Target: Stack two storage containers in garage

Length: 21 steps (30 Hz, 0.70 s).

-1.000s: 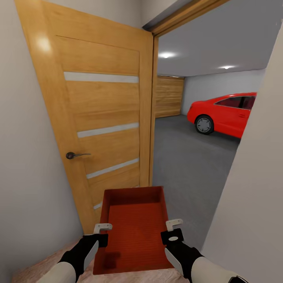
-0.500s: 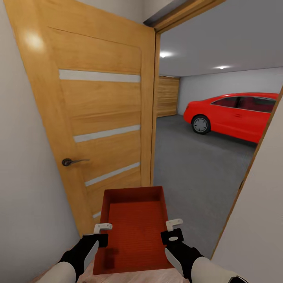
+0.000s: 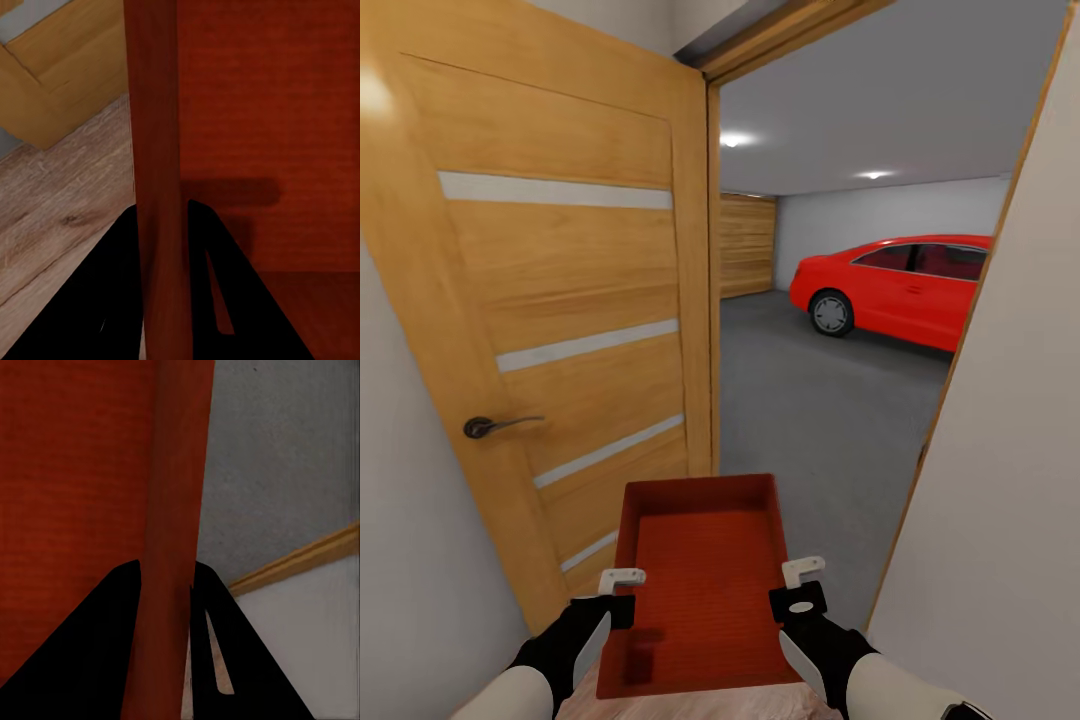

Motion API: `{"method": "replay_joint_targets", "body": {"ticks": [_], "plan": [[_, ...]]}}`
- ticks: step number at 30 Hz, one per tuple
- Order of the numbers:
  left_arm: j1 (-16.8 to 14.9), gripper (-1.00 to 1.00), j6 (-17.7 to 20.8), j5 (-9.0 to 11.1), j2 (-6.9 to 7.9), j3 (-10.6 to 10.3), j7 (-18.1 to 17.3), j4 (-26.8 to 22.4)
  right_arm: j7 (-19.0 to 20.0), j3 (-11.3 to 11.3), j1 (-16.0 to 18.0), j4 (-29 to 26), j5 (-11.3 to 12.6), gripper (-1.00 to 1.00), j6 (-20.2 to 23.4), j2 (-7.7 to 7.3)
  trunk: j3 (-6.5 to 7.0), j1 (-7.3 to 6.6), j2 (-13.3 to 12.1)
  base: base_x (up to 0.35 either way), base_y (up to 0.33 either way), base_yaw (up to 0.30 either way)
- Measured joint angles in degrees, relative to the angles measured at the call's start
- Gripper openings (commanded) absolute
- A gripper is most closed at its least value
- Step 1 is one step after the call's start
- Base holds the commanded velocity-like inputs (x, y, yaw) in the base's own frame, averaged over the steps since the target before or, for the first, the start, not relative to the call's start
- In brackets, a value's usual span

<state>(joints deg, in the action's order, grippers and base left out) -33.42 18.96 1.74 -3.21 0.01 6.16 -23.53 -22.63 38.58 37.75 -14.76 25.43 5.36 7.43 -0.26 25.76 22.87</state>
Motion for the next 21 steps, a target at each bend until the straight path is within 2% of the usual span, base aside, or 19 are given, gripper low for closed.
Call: {"method": "replay_joint_targets", "body": {"ticks": [7,21], "plan": [[0.0,-1.00,0.0,0.0,0.01,0.0,0.0,0.0,0.0,0.0,0.0,0.0,0.0,-1.00,0.0,0.01,0.00,0.00,0.0,0.011,0.007,-0.205],[0.0,-1.00,0.0,0.0,0.01,0.0,0.0,0.0,0.0,0.1,0.0,0.0,0.1,-1.00,0.0,0.01,0.00,-0.02,0.0,0.219,0.213,-0.005]]}}
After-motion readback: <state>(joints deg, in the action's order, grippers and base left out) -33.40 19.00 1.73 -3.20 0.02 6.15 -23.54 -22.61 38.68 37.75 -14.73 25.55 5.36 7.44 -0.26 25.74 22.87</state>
